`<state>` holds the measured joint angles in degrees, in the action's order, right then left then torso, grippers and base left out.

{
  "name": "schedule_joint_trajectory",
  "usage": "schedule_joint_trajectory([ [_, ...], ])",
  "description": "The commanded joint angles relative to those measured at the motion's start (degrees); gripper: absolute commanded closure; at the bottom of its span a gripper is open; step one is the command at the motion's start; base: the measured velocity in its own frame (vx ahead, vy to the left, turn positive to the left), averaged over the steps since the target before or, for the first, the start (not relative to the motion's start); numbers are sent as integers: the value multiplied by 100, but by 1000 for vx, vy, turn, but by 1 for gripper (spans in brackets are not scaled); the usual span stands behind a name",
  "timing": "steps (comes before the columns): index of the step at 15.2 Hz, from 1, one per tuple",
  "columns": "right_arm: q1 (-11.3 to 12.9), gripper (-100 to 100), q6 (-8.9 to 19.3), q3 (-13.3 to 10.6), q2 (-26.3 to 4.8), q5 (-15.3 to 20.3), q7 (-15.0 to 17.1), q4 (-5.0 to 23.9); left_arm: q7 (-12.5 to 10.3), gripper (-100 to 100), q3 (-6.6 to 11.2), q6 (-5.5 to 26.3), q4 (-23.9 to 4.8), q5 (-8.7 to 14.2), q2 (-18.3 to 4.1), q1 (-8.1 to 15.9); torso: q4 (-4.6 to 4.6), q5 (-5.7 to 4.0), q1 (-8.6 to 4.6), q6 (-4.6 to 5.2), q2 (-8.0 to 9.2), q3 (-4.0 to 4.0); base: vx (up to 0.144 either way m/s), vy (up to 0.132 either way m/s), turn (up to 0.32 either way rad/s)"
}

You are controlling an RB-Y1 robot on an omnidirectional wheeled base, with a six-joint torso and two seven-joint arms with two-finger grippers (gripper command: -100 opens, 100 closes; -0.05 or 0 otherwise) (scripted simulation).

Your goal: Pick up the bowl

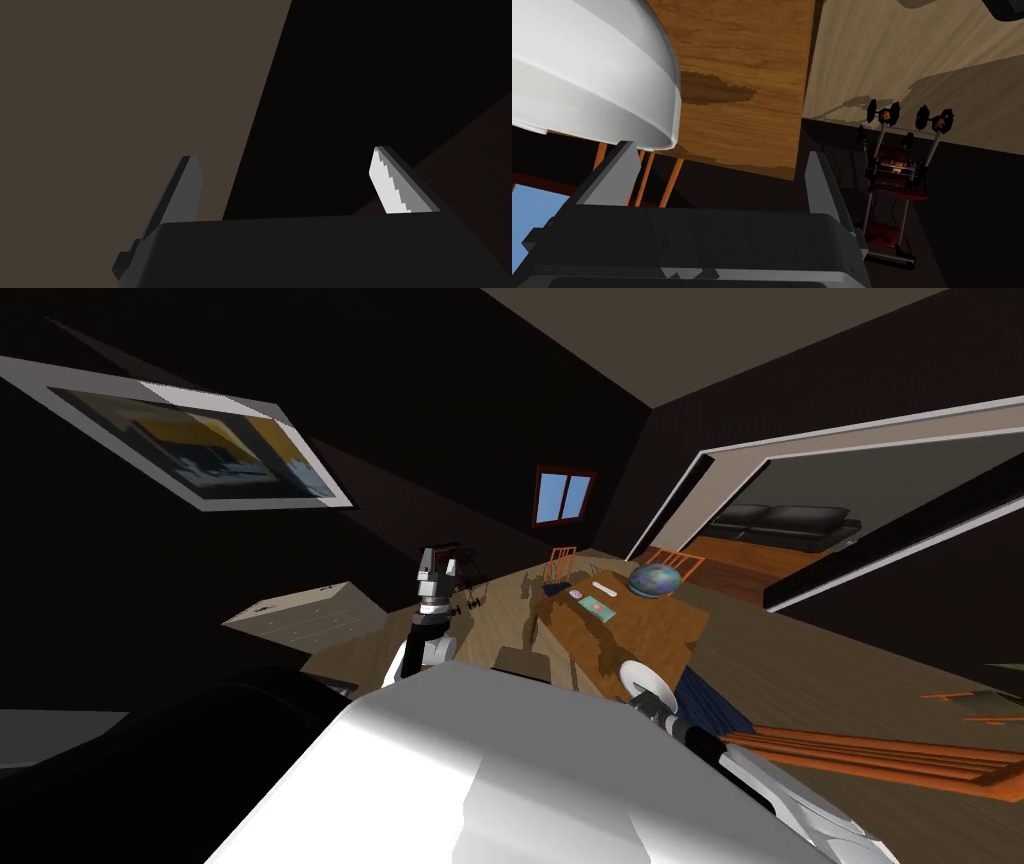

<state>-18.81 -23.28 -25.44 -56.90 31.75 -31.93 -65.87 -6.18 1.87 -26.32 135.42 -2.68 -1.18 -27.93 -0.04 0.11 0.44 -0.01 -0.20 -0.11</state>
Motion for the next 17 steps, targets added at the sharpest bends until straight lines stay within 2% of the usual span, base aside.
schedule_joint_trajectory([
  [1, 1, -100, 22, -144, -188, 161, -89, 286, 0, 0, 0, 0, 0, 0, 0, 0, 0, 0, 0, 0, 0, 0, 100, 91, 111],
  [2, 1, -100, 22, -144, -188, 161, -89, 362, 0, 0, 0, 0, 0, 0, 0, 0, -1, 0, -1, -2, -6, -3, 96, 86, 88],
  [3, -19, -100, 52, -238, -288, 273, -160, 573, 0, 0, 0, 0, 0, 0, 0, 0, -2, 0, -2, 1, -6, -4, 103, 102, 86],
  [5, -19, -100, 52, -238, -288, 273, -160, 573, 0, 0, 0, 0, 0, 0, 0, 0, -2, 1, 3, 0, -7, -4, 72, 80, 39],
  [6, -41, -100, 80, -328, -376, 380, -227, 743, 0, 0, 0, 0, 0, 0, 0, 0, 0, 0, -6, 1, 2, 1, 43, 59, 69],
  [9, -63, -100, 106, -412, -453, 480, -288, 955, 0, 0, 0, 0, 0, 0, 0, 0, 2, -2, -7, 0, 10, 6, 63, 76, 79],
  [10, -86, -100, 130, -491, -520, 572, -345, 1124, 0, 0, 0, 0, 0, 0, 0, 0, 1, -1, -5, 0, 5, 3, 81, 95, 90],
  [11, -86, -100, 130, -491, -520, 572, -345, 1124, 0, 0, 0, 0, 0, 0, 0, 0, 1, 0, 0, 1, 4, 2, 68, 85, 52],
  [16, -185, -100, 220, -782, -728, 913, -544, 1743, 0, 0, 0, 0, 0, 0, 0, 0, -2, 1, 3, 0, -8, -5, 99, 92, 90],
  [17, -159, -100, 178, -697, -651, 837, -536, 1645, 0, 0, 0, 0, 0, 0, 0, 0, -2, 2, 6, 0, -8, -5, 63, 66, 20],
])
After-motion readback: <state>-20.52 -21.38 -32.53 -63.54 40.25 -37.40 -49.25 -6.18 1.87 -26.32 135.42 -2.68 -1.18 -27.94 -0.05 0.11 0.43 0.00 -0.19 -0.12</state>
